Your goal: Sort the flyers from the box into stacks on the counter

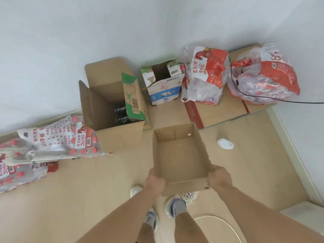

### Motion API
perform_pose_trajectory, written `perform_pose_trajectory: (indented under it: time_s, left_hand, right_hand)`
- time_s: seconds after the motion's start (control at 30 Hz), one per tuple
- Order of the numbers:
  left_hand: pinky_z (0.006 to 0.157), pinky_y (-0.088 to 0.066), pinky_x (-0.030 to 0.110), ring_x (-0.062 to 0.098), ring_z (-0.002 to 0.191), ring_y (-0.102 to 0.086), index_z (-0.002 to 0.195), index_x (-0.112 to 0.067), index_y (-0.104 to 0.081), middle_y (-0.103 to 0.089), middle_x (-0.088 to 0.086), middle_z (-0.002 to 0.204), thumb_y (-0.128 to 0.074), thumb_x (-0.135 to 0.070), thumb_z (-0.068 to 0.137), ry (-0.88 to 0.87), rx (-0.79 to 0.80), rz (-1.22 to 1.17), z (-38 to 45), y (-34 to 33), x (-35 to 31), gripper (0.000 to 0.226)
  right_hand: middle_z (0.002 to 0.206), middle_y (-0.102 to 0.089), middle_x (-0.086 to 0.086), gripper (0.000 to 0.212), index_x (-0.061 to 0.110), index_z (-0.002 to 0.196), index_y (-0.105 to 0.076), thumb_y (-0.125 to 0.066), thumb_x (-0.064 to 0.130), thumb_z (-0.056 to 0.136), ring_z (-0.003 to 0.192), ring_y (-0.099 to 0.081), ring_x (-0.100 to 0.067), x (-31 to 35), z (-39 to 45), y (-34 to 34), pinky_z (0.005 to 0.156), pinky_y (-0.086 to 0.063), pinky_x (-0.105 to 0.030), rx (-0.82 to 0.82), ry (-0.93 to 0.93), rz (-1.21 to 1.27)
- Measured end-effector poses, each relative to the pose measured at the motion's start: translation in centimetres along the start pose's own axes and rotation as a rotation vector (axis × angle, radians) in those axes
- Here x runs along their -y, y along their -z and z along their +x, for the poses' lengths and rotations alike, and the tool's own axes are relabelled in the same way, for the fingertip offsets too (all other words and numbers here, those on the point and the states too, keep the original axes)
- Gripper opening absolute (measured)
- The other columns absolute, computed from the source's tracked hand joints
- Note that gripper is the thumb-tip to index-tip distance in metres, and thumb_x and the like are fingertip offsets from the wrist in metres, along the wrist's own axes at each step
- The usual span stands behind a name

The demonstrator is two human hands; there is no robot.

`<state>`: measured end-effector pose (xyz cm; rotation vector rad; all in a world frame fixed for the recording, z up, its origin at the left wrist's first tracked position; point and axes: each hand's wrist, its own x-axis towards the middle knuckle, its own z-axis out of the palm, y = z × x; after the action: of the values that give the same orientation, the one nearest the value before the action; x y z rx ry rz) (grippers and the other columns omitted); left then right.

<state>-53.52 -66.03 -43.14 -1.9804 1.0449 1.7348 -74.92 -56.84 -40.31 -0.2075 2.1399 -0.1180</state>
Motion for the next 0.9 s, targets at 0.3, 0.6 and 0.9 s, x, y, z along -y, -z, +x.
perform_pose_trajectory:
  time_s: [0.3,0.6,0.9]
  left_hand:
    - [0.111,-0.039,0.028,0.021,0.140,-0.043,0.157,-0.022,-0.030,-0.029,0.000,0.162,-0.054,-0.017,0.094,-0.204,-0.080,0.524,9.2,-1.9,-2.5,0.067]
    - [0.113,-0.035,0.027,0.018,0.142,-0.040,0.155,-0.022,-0.034,-0.039,-0.002,0.157,-0.050,-0.017,0.097,-0.379,-0.051,0.614,13.4,-2.2,-6.9,0.060]
    - [0.114,-0.036,0.029,0.018,0.142,-0.040,0.157,-0.022,-0.028,-0.031,-0.003,0.161,-0.055,-0.023,0.096,-0.272,0.011,0.575,18.1,-1.6,-7.6,0.068]
  right_hand:
    - [0.100,-0.074,-0.015,0.065,0.023,0.130,-0.064,-0.043,0.021,0.069,0.090,-0.072,-0.035,0.0,16.3,-8.3,0.084,-0.058,-0.043,-0.075,-0.022,0.094]
    - [0.104,-0.074,-0.015,0.042,0.015,0.126,-0.066,-0.050,0.002,0.089,0.087,-0.073,-0.040,5.0,23.9,-10.9,0.084,-0.060,-0.050,-0.153,-0.072,0.324]
    - [0.128,-0.064,-0.017,0.044,0.005,0.137,-0.058,-0.044,-0.003,0.097,0.111,-0.061,-0.038,8.9,28.8,-10.4,0.084,-0.051,-0.039,-0.071,-0.076,0.564]
